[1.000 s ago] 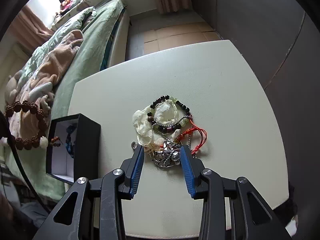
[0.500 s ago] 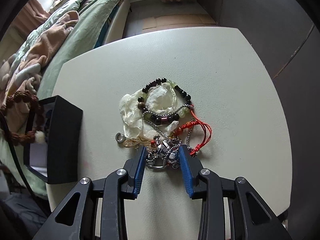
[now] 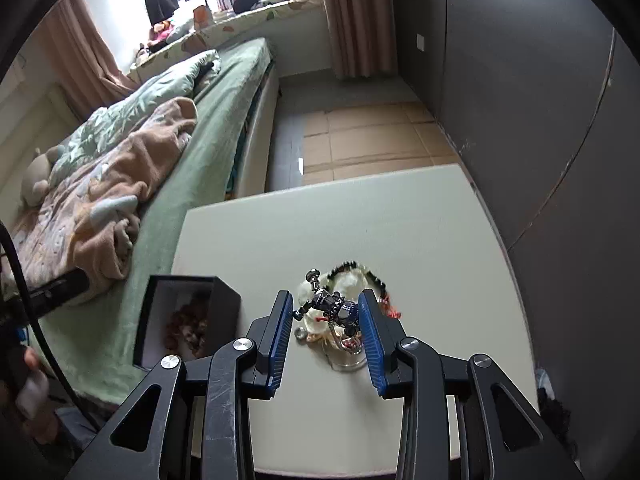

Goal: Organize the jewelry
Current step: 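Lift the silver chain pendant with the right tool and carry it over the box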

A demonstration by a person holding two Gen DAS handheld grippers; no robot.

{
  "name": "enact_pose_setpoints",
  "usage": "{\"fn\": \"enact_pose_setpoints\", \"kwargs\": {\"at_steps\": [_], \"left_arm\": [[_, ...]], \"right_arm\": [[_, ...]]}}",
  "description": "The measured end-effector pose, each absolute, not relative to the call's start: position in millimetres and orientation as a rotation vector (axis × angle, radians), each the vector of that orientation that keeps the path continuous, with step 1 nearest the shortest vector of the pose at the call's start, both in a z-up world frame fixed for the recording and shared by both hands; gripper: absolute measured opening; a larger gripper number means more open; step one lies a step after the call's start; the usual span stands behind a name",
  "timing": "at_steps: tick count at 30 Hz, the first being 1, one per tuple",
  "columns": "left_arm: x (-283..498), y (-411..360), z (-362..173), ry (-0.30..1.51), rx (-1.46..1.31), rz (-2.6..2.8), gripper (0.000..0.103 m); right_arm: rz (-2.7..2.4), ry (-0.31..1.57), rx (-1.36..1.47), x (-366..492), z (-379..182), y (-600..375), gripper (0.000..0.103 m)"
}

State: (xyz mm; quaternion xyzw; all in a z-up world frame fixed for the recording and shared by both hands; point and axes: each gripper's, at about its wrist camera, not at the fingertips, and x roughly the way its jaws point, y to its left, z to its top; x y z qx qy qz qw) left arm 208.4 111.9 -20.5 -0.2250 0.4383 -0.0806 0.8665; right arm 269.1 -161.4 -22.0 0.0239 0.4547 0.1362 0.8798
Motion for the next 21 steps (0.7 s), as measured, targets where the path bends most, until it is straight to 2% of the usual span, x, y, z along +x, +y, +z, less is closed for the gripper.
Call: {"fn": "enact_pose_setpoints", "kwargs": {"at_steps": [8,21], "left_arm": [[206.0,115.7,-15.9,0.897,-0.486,-0.169,0.067],[201.2,128.5,-10.0,0.864,-0.509,-0.147,0.067]], "right_arm": [[0.303,0.811,0.019,260.8,54.7,-147.7,0.034],[0.356,0.628,-0.039,227.7,143.6,-100.8,0.034]]}}
